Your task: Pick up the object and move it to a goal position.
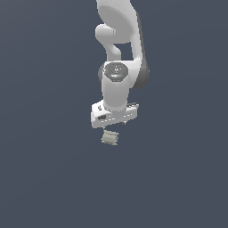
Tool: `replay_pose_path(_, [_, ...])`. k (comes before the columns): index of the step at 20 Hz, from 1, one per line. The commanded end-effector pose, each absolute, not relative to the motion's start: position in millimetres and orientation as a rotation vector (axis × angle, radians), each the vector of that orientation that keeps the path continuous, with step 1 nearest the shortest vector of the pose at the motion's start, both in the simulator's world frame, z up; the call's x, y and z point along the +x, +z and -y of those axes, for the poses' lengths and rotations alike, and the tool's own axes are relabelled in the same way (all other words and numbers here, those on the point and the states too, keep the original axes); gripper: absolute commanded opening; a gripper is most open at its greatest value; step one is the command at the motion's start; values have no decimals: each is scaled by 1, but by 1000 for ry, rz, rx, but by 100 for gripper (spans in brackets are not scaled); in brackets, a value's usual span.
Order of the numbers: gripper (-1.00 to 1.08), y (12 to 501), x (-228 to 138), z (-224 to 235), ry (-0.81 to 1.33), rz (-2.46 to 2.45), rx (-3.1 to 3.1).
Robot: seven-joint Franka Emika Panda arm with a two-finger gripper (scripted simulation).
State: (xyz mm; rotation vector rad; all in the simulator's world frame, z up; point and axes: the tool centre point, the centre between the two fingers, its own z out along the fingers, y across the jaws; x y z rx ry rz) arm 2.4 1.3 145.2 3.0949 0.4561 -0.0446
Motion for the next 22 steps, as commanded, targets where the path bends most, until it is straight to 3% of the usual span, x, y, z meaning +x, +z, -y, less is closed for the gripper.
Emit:
replay_pose_path(1, [100,141,3,0,-44,-561,3078])
replay_pose_path(22, [100,111,9,13,-29,-1402,2805])
